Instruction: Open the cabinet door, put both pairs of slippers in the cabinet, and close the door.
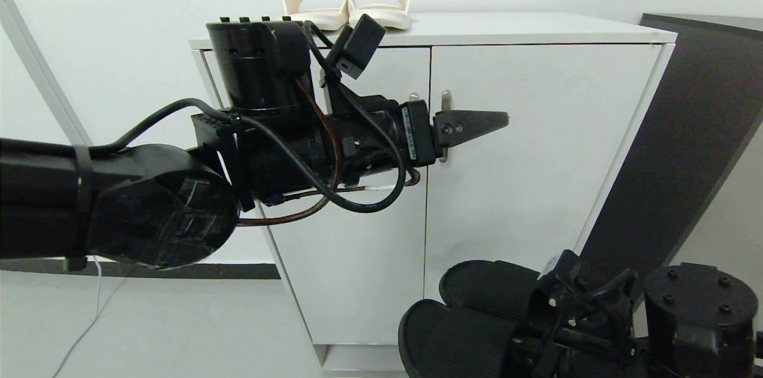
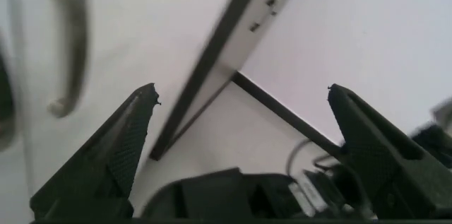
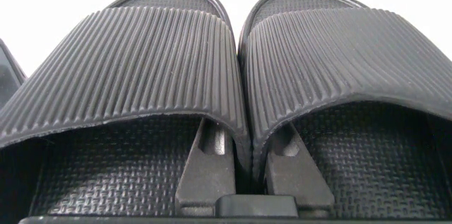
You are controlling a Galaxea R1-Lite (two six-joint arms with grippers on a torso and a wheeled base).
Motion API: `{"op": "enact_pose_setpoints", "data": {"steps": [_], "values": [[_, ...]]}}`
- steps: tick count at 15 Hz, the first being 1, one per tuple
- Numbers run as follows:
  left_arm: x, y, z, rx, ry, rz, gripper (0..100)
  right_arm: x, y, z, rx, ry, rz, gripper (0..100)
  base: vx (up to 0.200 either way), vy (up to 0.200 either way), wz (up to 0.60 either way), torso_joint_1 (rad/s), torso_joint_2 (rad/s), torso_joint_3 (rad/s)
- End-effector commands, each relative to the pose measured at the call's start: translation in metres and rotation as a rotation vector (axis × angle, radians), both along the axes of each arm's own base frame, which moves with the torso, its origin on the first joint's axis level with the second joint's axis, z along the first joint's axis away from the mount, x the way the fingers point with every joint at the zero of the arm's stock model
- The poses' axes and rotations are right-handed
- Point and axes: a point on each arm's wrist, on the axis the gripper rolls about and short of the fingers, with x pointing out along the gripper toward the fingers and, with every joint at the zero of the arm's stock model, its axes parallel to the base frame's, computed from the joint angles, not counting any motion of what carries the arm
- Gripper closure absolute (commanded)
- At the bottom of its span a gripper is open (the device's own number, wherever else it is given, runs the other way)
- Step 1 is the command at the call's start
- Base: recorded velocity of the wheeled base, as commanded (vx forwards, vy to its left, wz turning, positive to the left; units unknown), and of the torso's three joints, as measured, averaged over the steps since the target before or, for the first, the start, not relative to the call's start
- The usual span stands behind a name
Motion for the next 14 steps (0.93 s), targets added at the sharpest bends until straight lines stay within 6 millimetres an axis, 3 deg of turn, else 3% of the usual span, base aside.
{"op": "enact_pose_setpoints", "data": {"steps": [1,7,14], "values": [[0.007,-0.004,-0.005,0.009,0.001,0.034,0,0.000,0.001,-0.002,-0.007,0.006,0.000,100,0.000,0.000,0.00,0.000,0.00,0.000],[0.024,-0.009,-0.006,-0.011,-0.048,0.179,0,0.001,0.001,-0.004,-0.013,0.009,0.001,100,0.000,0.000,0.00,0.000,0.00,0.000],[0.038,-0.018,-0.016,0.007,-0.029,0.193,0,0.001,0.001,-0.004,-0.015,0.009,0.000,100,0.000,0.000,0.00,0.000,0.00,0.000]]}}
